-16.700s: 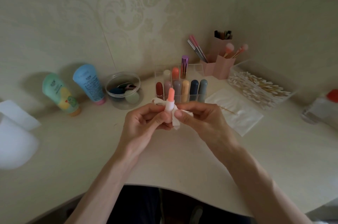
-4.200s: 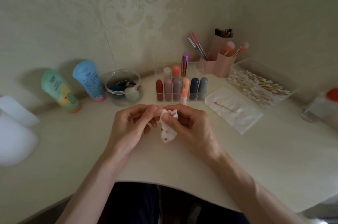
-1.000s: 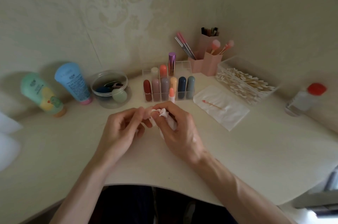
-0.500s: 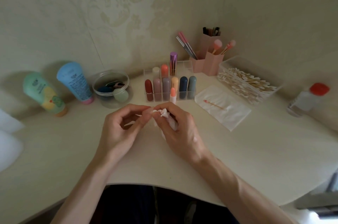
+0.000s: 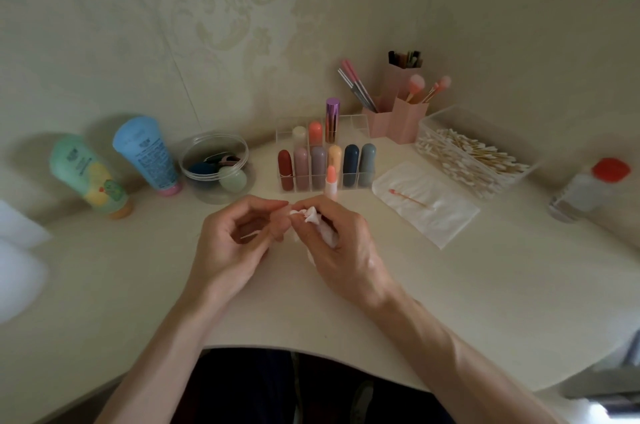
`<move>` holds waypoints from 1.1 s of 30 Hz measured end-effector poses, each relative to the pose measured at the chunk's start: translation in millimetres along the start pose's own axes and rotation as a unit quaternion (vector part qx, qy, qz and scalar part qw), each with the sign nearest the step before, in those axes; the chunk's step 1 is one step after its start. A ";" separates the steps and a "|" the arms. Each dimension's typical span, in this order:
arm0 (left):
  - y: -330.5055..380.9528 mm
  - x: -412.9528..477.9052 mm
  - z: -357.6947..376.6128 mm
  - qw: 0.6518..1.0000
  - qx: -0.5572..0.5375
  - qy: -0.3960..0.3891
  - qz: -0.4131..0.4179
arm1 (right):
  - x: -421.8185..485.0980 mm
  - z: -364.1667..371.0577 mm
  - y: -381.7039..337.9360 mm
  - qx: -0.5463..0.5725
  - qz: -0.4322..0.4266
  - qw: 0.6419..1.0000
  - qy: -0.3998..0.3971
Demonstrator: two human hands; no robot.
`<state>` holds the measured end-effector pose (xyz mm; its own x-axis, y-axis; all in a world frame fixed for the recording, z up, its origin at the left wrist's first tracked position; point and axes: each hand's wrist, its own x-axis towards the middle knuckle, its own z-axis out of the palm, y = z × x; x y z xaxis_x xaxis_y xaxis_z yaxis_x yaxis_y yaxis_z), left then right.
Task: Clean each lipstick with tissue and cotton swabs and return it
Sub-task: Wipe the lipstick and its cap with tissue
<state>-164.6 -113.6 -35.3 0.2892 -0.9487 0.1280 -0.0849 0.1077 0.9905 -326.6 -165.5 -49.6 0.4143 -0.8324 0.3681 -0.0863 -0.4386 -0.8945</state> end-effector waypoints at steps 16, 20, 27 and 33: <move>-4.4 1.7 0.1 0.998 -0.001 0.019 0.053 | 0.4 -1.9 -1.4 0.041 0.018 0.999 0.013; -4.5 2.0 1.2 0.997 -0.012 0.015 0.075 | 2.3 -1.9 -5.7 0.068 0.004 0.998 0.017; -11.3 3.1 -0.1 1.000 0.009 -0.001 0.030 | 1.1 -3.1 -7.2 0.047 -0.005 0.999 0.019; -9.5 2.4 -2.1 0.996 0.039 0.007 0.086 | 2.4 -3.0 -0.4 0.035 0.037 0.998 0.021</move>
<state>-161.1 -116.3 -44.4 0.2781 -0.9136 0.2965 -0.2074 0.2443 0.9472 -328.3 -168.3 -47.5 0.3715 -0.8755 0.3089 -0.0505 -0.3513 -0.9349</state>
